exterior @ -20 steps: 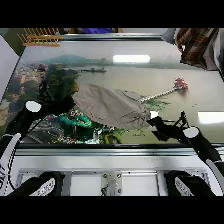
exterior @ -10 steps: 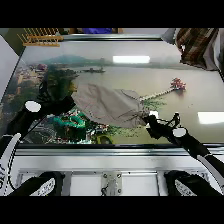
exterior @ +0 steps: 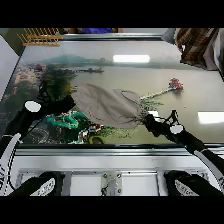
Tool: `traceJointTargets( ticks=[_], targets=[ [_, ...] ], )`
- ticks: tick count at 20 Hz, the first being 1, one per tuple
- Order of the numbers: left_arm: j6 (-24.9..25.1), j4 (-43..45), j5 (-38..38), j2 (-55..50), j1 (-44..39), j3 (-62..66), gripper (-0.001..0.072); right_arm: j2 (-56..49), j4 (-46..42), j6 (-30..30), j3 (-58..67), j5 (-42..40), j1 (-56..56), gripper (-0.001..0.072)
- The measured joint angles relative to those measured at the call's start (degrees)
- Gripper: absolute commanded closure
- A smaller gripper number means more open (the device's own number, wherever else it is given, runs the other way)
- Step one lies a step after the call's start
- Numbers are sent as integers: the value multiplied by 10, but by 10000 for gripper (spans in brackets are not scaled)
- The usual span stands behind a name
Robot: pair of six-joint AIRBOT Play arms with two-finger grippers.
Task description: Fold the clothes and pants, and hang the long-sleeved shirts on hangers.
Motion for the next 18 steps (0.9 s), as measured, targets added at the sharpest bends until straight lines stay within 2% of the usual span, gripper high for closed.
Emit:
traceJointTargets(
  ticks=[4,8,10,14,18],
  targets=[
    [0,0,-16,56,14,42,700,60,-10,-78,61,68,-38,693],
    [-1,-4,-49,156,26,181,700,145,-52,-109,234,197,-106,693],
    [-1,-6,-48,206,17,268,700,179,-61,-111,352,258,-127,693],
    [-3,-3,0,287,-28,405,700,223,-66,-95,561,334,-142,693],
    [-3,38,36,322,-70,494,700,263,-68,-59,666,361,-146,693]
  ],
)
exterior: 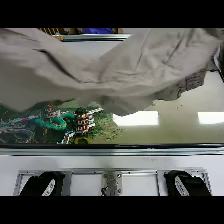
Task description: Fold the clothes and pants, and hang the long-sleeved shirts on hangers.
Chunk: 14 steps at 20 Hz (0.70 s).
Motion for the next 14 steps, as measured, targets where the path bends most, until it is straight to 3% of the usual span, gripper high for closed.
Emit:
traceJointTargets(
  ticks=[8,14],
  targets=[
    [-2,85,-22,-95,-18,136,700,21,-49,129,26,91,-1,692],
    [-9,120,-102,-275,-19,143,700,-23,-136,193,-102,184,-1,692]
  ],
)
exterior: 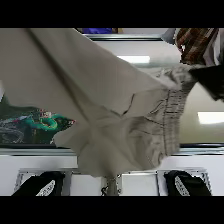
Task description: Fold the clothes and pants, and hang the long-sleeved shirts on hangers.
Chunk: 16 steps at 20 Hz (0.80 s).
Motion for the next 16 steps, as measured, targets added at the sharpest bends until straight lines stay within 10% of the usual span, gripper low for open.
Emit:
traceJointTargets(
  ticks=[16],
  targets=[
    [-7,-77,18,-312,13,-33,700,-303,-77,-72,-118,-158,0,692]
  ],
)
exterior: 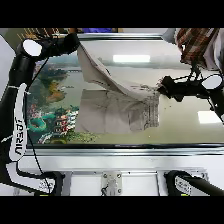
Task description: Fold the clothes and pants, and hang the long-sleeved shirts on hangers.
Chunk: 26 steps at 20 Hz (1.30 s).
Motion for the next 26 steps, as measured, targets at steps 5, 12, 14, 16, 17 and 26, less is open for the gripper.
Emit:
traceJointTargets(
  ticks=[5,12,14,16,17,26],
  targets=[
    [-7,46,-72,91,7,-87,700,54,-114,-8,5,72,15,693],
    [-10,64,-81,257,-16,-395,700,89,-212,-10,-47,163,71,693],
    [-11,66,-67,287,-31,-479,700,91,-220,-10,-73,171,87,692],
    [-11,66,-45,306,-46,-551,700,92,-224,-10,-98,177,98,692],
    [-12,66,-33,312,-52,-582,700,92,-227,-8,-110,178,101,692],
    [-12,63,-23,326,-71,-687,349,93,-246,-3,-155,210,109,385]
  ],
)
